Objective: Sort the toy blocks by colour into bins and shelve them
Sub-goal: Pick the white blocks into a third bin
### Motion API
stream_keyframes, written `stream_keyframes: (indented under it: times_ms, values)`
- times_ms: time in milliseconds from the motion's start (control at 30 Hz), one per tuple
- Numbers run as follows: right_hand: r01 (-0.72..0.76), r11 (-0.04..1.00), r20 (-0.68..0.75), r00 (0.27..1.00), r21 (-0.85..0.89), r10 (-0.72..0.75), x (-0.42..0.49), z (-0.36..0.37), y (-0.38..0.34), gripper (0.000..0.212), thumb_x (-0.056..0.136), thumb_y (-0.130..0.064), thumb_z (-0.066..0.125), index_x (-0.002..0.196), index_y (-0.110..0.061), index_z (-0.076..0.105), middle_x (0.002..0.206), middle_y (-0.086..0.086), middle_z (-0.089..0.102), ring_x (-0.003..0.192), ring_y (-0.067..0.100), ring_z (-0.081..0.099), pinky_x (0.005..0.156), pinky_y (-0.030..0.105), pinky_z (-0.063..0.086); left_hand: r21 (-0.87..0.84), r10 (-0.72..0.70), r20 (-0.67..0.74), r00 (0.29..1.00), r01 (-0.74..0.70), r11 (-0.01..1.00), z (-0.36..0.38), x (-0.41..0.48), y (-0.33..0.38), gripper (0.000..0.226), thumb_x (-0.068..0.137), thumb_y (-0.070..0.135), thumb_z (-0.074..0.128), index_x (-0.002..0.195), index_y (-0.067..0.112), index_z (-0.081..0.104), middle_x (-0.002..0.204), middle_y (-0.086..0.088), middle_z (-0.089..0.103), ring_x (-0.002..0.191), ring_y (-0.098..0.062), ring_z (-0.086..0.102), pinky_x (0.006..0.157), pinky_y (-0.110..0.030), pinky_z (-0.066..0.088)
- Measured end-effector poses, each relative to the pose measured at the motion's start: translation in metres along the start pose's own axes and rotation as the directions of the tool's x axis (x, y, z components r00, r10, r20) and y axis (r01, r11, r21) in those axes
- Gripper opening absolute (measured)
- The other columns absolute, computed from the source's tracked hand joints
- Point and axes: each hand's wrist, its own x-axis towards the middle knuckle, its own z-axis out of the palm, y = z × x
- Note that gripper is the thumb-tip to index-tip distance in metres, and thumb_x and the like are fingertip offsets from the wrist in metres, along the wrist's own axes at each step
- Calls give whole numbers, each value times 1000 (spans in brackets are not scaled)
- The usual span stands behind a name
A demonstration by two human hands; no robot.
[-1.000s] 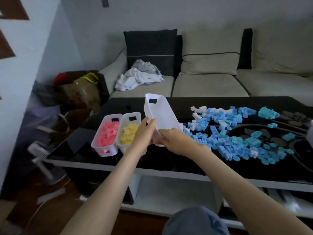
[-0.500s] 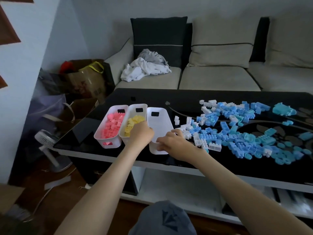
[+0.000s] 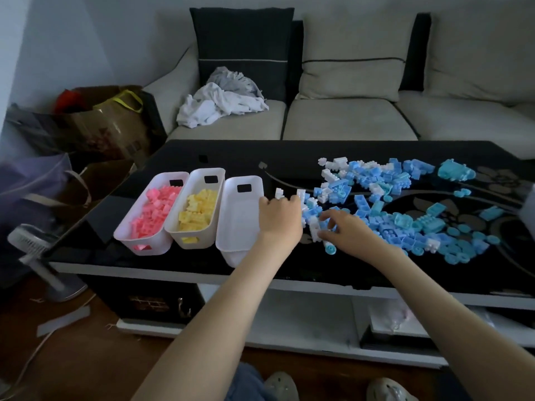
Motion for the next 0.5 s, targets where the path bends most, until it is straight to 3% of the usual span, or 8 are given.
stream_keyframes:
  times_ms: [167,300,500]
  values:
    - [86,980,41,996,-179,-80,0,5,-4,45,86,-33,60,127,-21,47,121,2,44,106,22,51,91,36,43,91,-27,176,984,11,996,16,14,23,30,93,17,50,123,13,50,118,-7,61,109,-25,58,91,-34,34]
    - [82,969,41,996,-233,-75,6,7,-3,35,88,-29,59,119,-17,49,119,4,48,110,23,50,91,34,38,-15,-81,261,962,88,996,22,21,22,40,96,18,50,134,9,42,129,-13,50,114,-29,55,81,-31,42]
    - [69,979,28,998,-191,-65,12,4,3,27,89,-24,57,114,-17,49,114,4,50,105,23,51,82,32,41,-110,-125,258,958,158,981,25,22,22,47,94,13,51,139,12,36,136,-17,41,115,-31,51,85,-33,45]
